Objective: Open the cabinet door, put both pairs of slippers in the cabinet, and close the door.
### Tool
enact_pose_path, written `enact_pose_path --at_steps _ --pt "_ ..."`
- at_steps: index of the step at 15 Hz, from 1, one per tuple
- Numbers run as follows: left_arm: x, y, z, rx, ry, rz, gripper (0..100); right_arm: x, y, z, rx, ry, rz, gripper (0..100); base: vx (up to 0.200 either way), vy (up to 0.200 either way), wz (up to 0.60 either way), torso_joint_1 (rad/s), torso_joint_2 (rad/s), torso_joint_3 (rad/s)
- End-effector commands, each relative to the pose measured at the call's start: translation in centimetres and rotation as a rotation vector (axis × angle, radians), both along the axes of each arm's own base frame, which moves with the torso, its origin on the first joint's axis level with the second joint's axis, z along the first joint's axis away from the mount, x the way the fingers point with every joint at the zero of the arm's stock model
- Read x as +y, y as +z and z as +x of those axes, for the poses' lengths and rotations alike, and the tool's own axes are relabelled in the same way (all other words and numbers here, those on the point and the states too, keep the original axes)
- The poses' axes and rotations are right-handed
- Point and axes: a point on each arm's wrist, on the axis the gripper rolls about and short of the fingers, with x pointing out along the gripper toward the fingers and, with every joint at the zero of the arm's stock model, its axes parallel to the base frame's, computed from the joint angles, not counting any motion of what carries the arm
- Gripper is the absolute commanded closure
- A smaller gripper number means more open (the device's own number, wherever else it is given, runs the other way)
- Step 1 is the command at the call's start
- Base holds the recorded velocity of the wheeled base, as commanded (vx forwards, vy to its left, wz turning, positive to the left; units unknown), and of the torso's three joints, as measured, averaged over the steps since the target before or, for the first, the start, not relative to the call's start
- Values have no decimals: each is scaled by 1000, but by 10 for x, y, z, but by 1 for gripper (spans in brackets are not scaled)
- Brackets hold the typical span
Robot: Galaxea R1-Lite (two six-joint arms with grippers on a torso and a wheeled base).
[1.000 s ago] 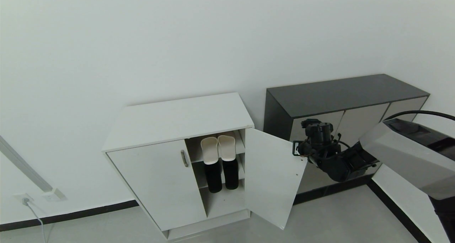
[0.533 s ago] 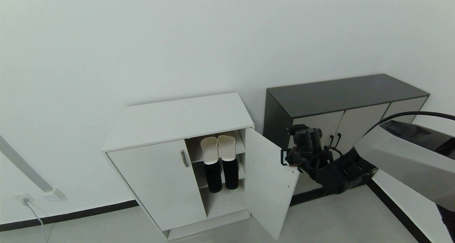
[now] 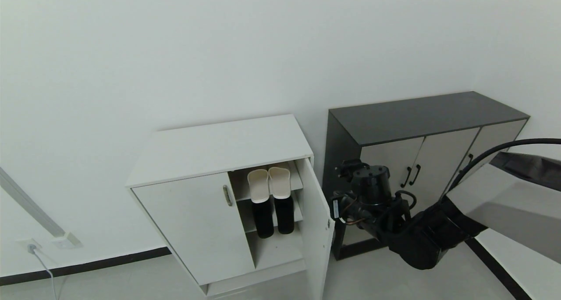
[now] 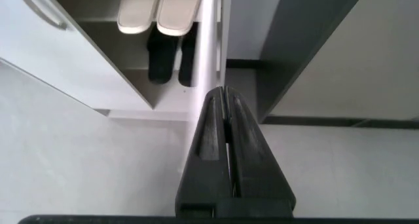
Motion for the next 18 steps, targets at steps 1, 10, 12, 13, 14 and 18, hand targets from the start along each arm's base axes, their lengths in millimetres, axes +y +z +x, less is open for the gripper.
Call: enact_pose_path --at_steps 1,10,12,13,14,18 --pt "0 0 0 0 1 0 100 -2 4 -6 -4 9 -11 100 0 0 0 0 0 0" --pt "0 0 0 0 1 0 100 -3 -2 -11 -18 33 -55 100 0 0 67 1 0 0" --pt "0 0 0 0 1 0 100 -3 -1 -11 -28 39 -45 100 0 0 600 -5 0 2" --pt "0 0 0 1 1 0 100 -3 -1 -11 -27 39 -46 100 0 0 600 7 7 -2" --pt "0 0 0 0 1 0 100 -3 -2 -12 -23 41 -46 100 0 0 600 17 12 -2" --pt "0 0 0 0 1 0 100 -8 -4 -10 -22 47 -52 100 0 0 300 1 1 5"
